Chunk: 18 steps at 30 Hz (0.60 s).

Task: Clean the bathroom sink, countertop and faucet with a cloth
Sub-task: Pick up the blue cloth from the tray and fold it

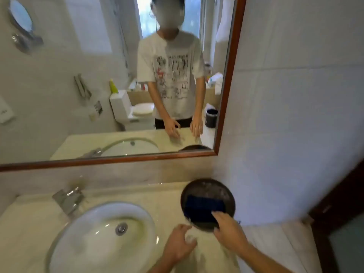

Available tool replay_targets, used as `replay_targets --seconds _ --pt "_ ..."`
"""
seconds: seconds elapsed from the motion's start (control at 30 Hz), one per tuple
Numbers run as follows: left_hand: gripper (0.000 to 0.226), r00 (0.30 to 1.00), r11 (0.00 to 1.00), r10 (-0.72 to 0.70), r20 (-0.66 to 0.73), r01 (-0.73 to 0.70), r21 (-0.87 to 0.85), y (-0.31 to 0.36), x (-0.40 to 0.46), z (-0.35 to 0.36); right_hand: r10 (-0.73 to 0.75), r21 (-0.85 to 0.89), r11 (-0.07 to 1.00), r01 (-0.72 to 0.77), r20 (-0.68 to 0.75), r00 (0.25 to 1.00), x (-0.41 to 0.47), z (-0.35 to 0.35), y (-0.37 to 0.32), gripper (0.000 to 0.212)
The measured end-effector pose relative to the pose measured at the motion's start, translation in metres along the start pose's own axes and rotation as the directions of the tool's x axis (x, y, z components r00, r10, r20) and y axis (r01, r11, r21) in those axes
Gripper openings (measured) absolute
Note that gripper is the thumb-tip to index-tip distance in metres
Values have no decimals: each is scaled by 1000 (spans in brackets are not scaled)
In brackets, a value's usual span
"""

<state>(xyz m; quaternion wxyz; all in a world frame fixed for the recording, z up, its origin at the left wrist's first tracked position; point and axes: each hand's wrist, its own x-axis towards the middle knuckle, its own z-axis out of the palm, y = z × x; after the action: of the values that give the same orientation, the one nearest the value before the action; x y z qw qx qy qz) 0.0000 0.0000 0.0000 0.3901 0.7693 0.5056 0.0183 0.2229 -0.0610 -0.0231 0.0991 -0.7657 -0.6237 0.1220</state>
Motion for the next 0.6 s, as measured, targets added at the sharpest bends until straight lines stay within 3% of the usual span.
replay_targets --seconds 0.07,0.17,0.27,0.47,0.6 --pt "63 997 996 65 -40 -62 63 5 29 3 -32 -2 999 32 100 995 23 -10 4 62" --pt "52 989 985 83 -119 -63 161 19 69 3 -37 -92 994 51 145 989 62 -12 11 61" --pt "55 979 948 144 -143 -95 304 28 107 9 -99 -174 976 131 185 978 84 3 21 64" --pt "86 974 724 162 158 -225 652 17 161 24 -248 -278 899 339 315 916 119 40 50 88" --pt "78 957 614 206 204 -289 734 -2 174 23 -304 -345 863 368 228 925 124 62 66 78"
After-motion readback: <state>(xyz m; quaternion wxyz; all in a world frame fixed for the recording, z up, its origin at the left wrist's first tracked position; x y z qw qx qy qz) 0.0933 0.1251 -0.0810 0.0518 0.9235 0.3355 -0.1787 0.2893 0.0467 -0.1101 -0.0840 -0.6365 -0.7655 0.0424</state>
